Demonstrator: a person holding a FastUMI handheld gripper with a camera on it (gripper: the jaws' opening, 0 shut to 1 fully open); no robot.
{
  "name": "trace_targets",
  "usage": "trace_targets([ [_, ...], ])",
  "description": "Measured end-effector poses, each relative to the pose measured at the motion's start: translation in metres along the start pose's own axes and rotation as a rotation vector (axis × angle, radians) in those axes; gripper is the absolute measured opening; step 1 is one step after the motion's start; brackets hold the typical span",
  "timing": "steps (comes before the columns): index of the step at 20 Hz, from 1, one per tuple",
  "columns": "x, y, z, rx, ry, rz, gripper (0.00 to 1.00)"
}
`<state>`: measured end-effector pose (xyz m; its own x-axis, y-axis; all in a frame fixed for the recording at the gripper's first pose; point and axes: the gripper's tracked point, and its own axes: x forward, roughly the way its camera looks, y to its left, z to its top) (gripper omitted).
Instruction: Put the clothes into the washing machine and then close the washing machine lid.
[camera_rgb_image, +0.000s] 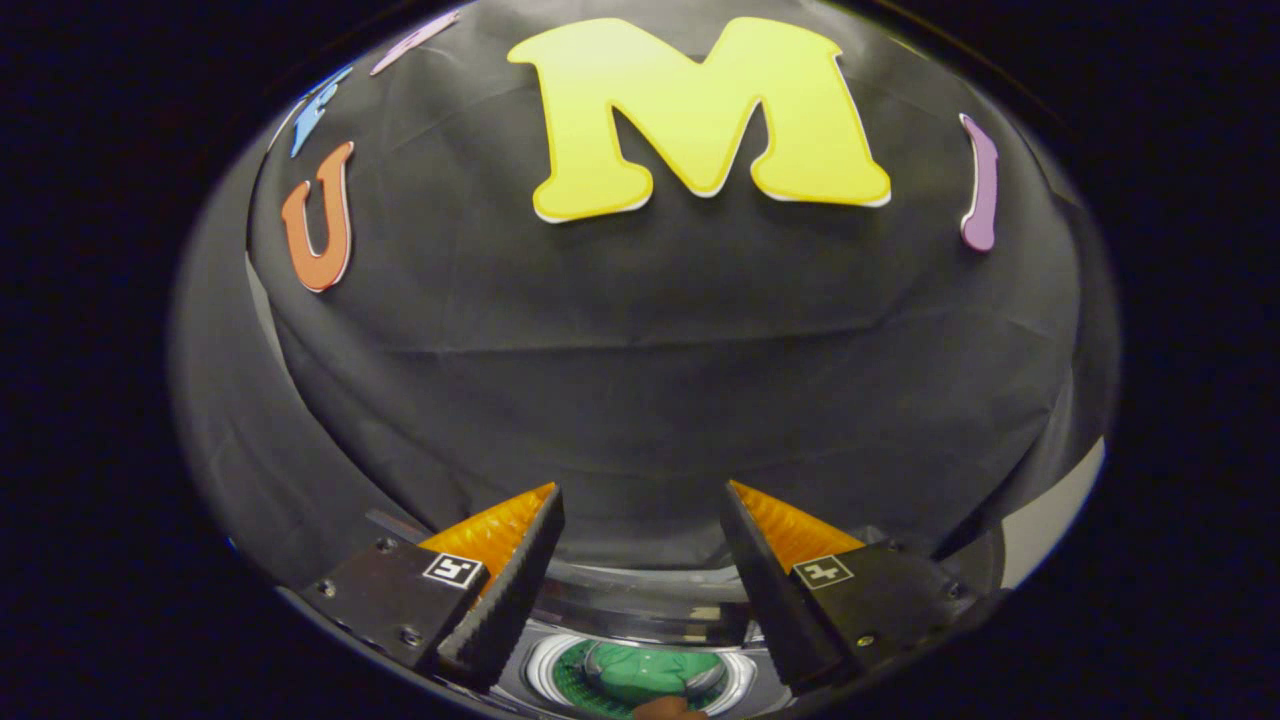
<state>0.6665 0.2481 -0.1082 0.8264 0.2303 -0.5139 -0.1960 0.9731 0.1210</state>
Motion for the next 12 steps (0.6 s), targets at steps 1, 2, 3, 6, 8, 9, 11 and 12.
trace_targets([
  [1, 0.0037, 0.0010, -0.0044, -0.005, 0.003, -0.004, 0.98],
  [2, 0.0078, 0.0030, -0.0073, -0.014, 0.003, -0.007, 0.98],
  [3, 0.0099, 0.0042, -0.0104, -0.019, 0.006, -0.007, 0.98],
  [6, 0.0095, 0.0020, -0.0121, -0.023, -0.017, -0.019, 0.97],
  [8, 0.0109, 0.0026, -0.0123, -0.035, -0.023, -0.014, 0.98],
  [9, 0.0122, 0.0030, -0.0118, -0.037, -0.020, -0.011, 0.97],
  [11, 0.0113, 0.0038, -0.0124, -0.049, -0.025, 0.002, 0.98],
  [12, 0.0098, 0.0048, -0.0126, -0.059, -0.045, 0.015, 0.98],
])
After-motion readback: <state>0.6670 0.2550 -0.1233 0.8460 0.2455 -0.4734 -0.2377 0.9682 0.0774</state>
